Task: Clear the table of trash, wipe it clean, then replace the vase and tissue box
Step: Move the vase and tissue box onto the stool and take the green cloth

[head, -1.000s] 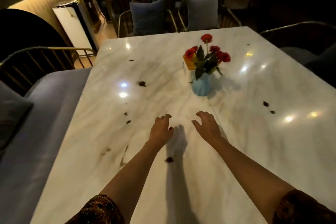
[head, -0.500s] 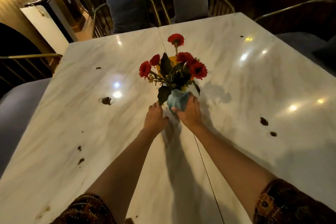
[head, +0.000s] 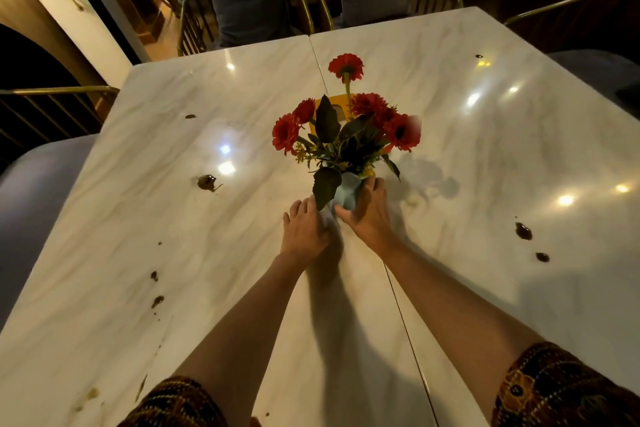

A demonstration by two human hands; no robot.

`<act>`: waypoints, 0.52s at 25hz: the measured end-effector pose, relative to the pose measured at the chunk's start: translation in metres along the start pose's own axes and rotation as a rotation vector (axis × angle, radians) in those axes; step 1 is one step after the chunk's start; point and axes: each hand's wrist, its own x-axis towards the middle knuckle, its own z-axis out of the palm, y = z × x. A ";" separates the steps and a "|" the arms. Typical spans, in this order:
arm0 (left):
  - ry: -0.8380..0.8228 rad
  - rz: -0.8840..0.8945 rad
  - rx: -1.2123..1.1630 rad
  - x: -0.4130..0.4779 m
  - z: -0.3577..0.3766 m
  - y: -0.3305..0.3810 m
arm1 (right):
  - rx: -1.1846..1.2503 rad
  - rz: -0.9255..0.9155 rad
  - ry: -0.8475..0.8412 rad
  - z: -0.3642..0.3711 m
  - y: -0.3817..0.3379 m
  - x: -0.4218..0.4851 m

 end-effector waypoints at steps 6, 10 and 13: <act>0.044 -0.051 -0.046 -0.068 -0.023 -0.025 | 0.051 -0.048 -0.150 0.000 -0.049 -0.042; 0.148 -0.091 -0.049 -0.128 -0.043 -0.075 | 0.135 -0.106 -0.228 0.011 -0.101 -0.077; 0.226 -0.164 -0.048 -0.180 -0.065 -0.125 | 0.149 -0.187 -0.302 0.032 -0.152 -0.110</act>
